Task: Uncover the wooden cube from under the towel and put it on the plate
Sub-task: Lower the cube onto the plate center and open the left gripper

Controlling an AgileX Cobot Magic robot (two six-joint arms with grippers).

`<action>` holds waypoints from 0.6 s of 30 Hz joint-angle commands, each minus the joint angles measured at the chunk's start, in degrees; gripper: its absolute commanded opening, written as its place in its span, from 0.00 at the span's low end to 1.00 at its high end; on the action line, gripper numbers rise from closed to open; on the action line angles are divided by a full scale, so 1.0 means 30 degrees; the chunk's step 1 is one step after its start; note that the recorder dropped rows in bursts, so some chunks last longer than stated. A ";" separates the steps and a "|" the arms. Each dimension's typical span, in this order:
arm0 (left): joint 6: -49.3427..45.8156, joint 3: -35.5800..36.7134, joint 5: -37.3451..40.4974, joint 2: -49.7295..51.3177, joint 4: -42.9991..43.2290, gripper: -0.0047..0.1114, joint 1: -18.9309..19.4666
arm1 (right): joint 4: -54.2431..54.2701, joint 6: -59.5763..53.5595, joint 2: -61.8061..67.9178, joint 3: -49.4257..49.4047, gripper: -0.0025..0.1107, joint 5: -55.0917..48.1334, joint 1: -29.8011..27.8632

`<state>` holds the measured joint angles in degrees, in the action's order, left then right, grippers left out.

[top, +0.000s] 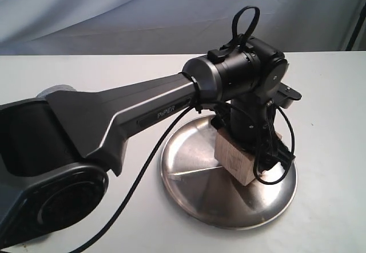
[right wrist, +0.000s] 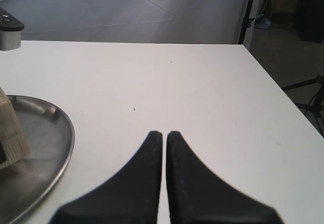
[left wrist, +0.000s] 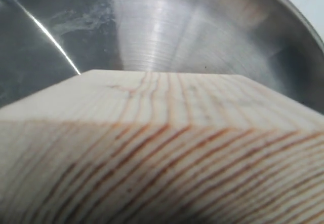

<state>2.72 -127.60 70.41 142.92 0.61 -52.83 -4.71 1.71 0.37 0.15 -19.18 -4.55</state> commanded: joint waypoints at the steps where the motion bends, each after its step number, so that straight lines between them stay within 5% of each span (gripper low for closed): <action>1: 0.0137 -0.0209 -0.0150 -0.0120 0.0187 0.12 -0.0145 | 0.0009 0.0040 -0.0123 -0.0050 0.05 0.0029 0.0001; 10: 0.0137 -0.0209 -0.0150 0.0526 -0.0205 0.16 -0.0145 | 0.0009 0.0004 -0.0123 -0.0050 0.05 0.0029 0.0001; 18: 0.0137 -0.0209 -0.0150 0.0583 -0.0205 0.45 -0.0145 | 0.0009 0.0004 -0.0123 -0.0050 0.05 0.0029 0.0001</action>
<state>2.83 -127.62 70.41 145.54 0.00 -52.83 -4.71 1.71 0.37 0.15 -19.18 -4.55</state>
